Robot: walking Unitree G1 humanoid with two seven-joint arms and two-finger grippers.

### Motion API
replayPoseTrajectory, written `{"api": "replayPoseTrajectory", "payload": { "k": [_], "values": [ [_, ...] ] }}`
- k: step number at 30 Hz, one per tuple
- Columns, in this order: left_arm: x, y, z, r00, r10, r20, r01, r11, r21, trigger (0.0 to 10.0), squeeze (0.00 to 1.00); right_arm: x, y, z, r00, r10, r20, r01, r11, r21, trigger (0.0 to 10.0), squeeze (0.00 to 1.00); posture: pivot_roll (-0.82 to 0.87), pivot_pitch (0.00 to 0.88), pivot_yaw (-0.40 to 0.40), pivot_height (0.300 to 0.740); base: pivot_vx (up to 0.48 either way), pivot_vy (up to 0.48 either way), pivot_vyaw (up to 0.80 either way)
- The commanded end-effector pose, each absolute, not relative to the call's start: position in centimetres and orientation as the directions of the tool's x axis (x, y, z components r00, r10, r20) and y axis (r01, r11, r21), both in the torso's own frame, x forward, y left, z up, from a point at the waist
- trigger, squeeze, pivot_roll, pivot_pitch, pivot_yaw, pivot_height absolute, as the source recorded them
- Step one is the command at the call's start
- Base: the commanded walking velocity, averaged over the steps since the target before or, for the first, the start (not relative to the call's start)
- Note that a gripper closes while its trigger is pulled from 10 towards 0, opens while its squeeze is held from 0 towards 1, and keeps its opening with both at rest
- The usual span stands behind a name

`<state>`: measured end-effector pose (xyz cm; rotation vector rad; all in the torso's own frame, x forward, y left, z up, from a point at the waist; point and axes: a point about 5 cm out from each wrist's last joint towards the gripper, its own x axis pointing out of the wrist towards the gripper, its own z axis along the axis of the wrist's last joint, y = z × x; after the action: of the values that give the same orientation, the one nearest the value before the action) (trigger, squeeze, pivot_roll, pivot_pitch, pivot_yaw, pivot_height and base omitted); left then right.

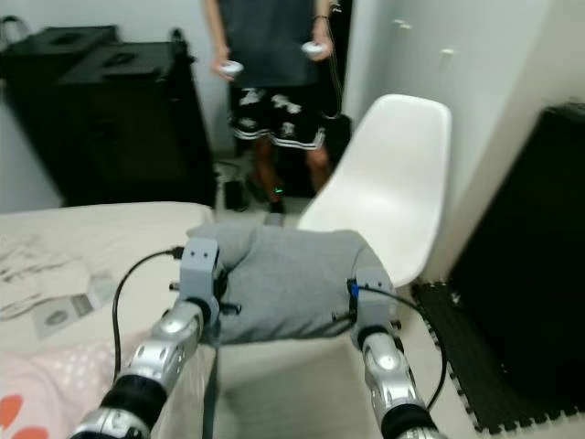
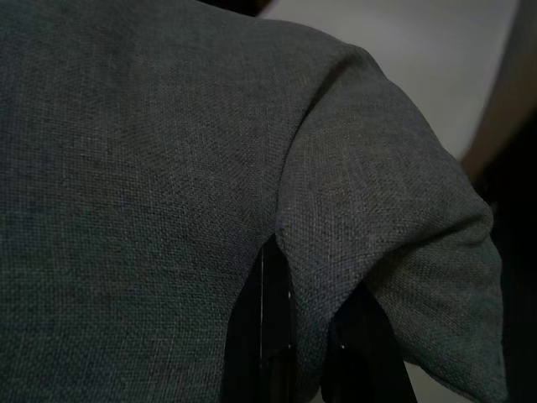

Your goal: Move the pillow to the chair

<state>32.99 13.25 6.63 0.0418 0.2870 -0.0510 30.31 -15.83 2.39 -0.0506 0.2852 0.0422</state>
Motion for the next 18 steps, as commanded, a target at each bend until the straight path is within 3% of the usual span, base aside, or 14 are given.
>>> {"api": "replayPoseTrajectory", "payload": {
  "k": [1, 18],
  "values": [
    [33.41, 13.86, 7.69, 0.976, -0.027, -0.214, 0.046, 0.995, 0.083, 10.0, 0.00, 30.22, -16.39, 2.58, 0.965, 0.015, -0.263, -0.028, 0.998, -0.047, 10.0, 0.00, 0.06, 0.063, 0.041, 0.740, 0.000, 0.000, -0.80],
    [33.10, 14.11, 7.34, 0.973, -0.019, -0.232, 0.037, 0.997, 0.071, 10.0, 0.00, 29.39, -16.62, 2.00, 0.960, 0.031, -0.277, -0.049, 0.997, -0.056, 10.0, 0.00, 0.07, 0.071, 0.044, 0.740, 0.000, 0.000, -0.80]
  ]
}}
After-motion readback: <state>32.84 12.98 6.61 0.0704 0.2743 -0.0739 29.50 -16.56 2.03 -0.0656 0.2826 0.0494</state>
